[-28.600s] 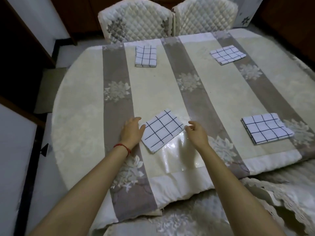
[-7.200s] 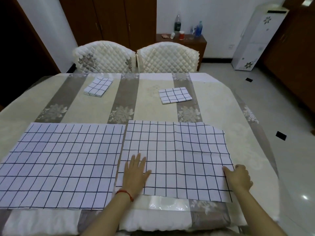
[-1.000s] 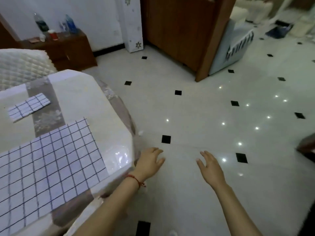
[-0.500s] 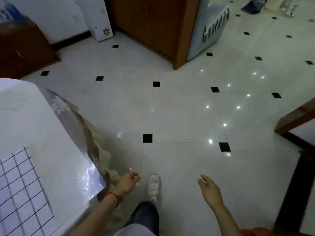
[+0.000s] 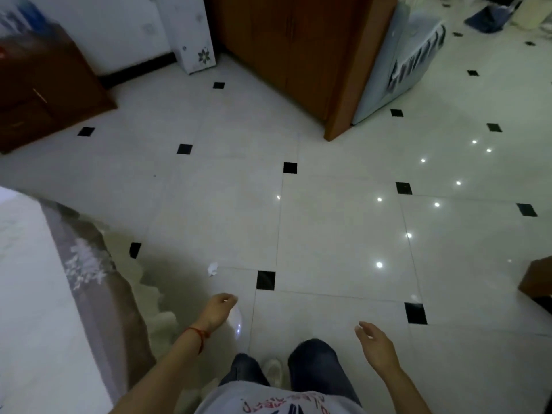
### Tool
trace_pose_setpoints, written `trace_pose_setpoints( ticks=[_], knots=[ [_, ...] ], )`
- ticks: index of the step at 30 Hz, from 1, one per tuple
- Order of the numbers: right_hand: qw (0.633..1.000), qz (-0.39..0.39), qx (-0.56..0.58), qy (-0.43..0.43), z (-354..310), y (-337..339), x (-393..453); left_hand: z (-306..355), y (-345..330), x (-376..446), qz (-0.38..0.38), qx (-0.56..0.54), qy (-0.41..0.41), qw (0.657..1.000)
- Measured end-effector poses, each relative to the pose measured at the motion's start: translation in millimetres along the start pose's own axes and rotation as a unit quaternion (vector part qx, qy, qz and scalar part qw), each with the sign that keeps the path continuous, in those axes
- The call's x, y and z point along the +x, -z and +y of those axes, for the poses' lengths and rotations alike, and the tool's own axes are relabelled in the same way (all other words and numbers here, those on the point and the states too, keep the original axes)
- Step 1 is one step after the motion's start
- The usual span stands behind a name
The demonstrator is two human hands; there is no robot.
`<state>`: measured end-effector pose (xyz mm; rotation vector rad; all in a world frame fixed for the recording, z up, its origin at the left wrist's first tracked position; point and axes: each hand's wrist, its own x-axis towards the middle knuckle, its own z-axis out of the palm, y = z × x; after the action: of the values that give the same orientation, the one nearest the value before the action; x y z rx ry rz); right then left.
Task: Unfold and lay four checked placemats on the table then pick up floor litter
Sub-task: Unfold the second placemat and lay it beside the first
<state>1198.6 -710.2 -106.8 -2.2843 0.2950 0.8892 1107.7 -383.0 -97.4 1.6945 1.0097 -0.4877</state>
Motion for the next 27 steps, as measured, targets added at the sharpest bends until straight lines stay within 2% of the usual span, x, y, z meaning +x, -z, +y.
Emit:
trace_pose_setpoints(
  ticks=[8, 15, 23, 27],
  knots=[
    [0.993, -0.072, -0.083, 0.053, -125.0, 27.3, 139.0, 58.6, 35.5, 80.1, 0.057, -0.106, 0.076, 0.990],
    [0.966, -0.150, -0.159, 0.135, -290.2, 39.0, 251.5, 93.0, 61.5, 114.8, 0.151, -0.227, 0.146, 0.951],
    [0.937, -0.211, -0.204, 0.188, -458.7, -36.8, 326.5, 89.9, 115.0, 161.0, 0.212, -0.304, 0.197, 0.908],
    [0.924, -0.241, -0.226, 0.191, -528.8, -89.0, 350.6, 95.0, 166.1, 205.7, 0.214, -0.327, 0.224, 0.893]
  ],
)
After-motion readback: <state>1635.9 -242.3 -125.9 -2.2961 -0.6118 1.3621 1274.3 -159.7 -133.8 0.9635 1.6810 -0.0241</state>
